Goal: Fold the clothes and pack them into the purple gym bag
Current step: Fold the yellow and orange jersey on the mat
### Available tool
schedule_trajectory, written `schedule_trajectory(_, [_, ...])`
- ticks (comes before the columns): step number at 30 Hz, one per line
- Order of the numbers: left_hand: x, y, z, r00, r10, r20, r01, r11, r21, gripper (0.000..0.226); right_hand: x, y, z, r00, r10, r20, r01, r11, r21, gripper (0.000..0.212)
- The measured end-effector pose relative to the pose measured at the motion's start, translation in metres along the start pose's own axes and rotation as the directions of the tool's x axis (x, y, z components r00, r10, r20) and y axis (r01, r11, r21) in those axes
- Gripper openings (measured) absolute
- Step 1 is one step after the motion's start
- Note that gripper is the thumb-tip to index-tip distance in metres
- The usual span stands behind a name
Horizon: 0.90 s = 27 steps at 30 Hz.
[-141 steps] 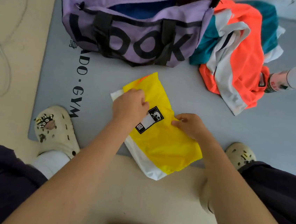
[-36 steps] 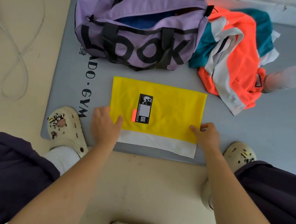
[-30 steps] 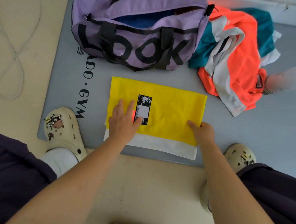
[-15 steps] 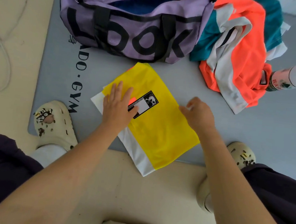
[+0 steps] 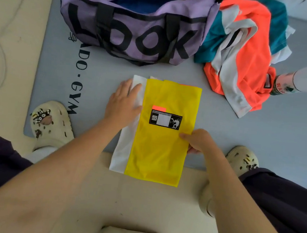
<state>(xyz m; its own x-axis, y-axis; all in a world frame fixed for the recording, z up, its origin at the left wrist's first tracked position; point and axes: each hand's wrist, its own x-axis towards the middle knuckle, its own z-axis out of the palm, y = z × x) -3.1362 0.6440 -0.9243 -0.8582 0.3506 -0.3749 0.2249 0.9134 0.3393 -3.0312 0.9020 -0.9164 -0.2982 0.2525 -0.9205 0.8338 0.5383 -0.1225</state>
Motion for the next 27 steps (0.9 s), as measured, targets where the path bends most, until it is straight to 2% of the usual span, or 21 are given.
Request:
schedule_trajectory(2, [-0.007,0.006,-0.001,0.981,-0.142,-0.131,0.139,0.99,-0.032,0.056,0.001,0.014,0.006,0.997,-0.006,-0.08,0.013,0.996,0.089,0.045])
schedule_trajectory(3, [-0.012,0.007,0.0,0.959,-0.244,-0.14,0.233,0.968,-0.092,0.049,0.0,0.017,0.01,0.992,-0.02,-0.126,0.036,0.992,0.121,0.045])
schedule_trajectory(4, [-0.018,0.008,0.003,0.929,-0.355,-0.107,0.336,0.928,-0.162,0.043,-0.001,0.018,0.014,0.986,-0.034,-0.162,0.059,0.987,0.149,0.045])
schedule_trajectory(6, [-0.03,0.01,0.013,0.855,-0.515,0.06,0.511,0.818,-0.264,0.042,-0.003,0.017,0.02,0.978,-0.057,-0.199,0.093,0.98,0.178,0.041])
schedule_trajectory(9, [-0.047,0.017,0.028,0.786,-0.575,0.228,0.618,0.719,-0.319,0.058,-0.006,0.015,0.021,0.976,-0.075,-0.206,0.11,0.981,0.16,0.04])
schedule_trajectory(13, [-0.059,0.021,0.033,0.735,-0.644,0.212,0.671,0.647,-0.362,0.063,-0.007,0.015,0.015,0.974,-0.076,-0.214,0.113,0.98,0.167,0.042])
schedule_trajectory(15, [-0.062,0.028,0.033,0.738,-0.646,0.195,0.663,0.641,-0.387,0.059,-0.007,0.016,0.016,0.974,-0.07,-0.215,0.111,0.976,0.185,0.044])
schedule_trajectory(18, [-0.057,0.05,0.038,0.775,-0.573,0.265,0.622,0.619,-0.479,0.043,-0.007,0.015,0.019,0.969,-0.071,-0.238,0.122,0.971,0.206,0.046])
schedule_trajectory(23, [-0.028,0.068,0.036,0.743,-0.526,0.413,0.657,0.461,-0.596,0.023,-0.01,0.012,0.022,0.945,-0.079,-0.317,0.18,0.936,0.302,0.045])
schedule_trajectory(27, [-0.015,0.053,0.017,0.825,-0.417,0.381,0.531,0.344,-0.774,0.014,-0.009,0.005,0.014,0.923,-0.12,-0.365,0.28,0.861,0.424,0.044])
